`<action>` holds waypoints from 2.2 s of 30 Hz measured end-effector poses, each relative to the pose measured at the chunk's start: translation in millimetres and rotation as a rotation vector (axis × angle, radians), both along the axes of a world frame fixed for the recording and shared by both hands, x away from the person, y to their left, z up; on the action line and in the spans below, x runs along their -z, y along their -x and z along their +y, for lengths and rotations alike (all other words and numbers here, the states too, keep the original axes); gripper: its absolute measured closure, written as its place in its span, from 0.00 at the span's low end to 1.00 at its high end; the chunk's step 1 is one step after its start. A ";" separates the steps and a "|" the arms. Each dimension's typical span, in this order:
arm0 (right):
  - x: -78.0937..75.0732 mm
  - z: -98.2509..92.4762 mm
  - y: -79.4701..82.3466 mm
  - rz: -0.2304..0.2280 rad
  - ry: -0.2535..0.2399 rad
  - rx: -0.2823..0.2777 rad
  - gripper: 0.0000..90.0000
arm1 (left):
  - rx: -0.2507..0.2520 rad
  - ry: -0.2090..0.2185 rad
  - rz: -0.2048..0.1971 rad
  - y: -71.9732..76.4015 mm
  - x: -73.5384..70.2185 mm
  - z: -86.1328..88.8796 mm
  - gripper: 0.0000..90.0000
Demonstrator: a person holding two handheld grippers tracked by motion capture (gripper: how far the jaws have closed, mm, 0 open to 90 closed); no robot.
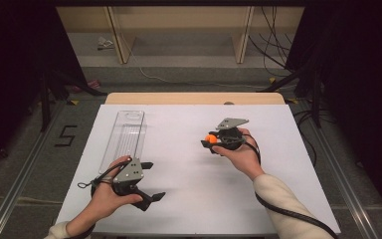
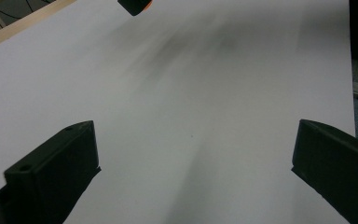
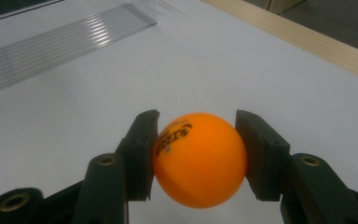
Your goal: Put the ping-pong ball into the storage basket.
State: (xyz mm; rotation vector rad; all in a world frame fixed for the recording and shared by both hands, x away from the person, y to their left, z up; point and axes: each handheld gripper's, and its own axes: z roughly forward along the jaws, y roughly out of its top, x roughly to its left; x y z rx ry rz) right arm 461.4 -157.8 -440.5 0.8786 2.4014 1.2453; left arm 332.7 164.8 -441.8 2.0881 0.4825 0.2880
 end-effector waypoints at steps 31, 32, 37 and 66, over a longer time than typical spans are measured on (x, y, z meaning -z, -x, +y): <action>-3.0 14.6 -0.7 -0.005 -0.009 -0.028 0.57 | -0.002 0.002 0.002 0.2 0.0 0.0 0.00; -3.0 14.9 -0.8 -0.005 -0.009 -0.028 0.57 | -0.002 0.001 0.002 0.2 -0.1 0.1 0.00; -3.2 17.1 -0.5 -0.010 -0.012 -0.031 0.57 | 0.000 0.002 0.001 0.1 -0.1 0.1 0.00; -5.5 28.7 -0.7 -0.024 -0.010 -0.048 0.57 | 0.000 0.004 0.001 0.5 -0.3 0.0 0.00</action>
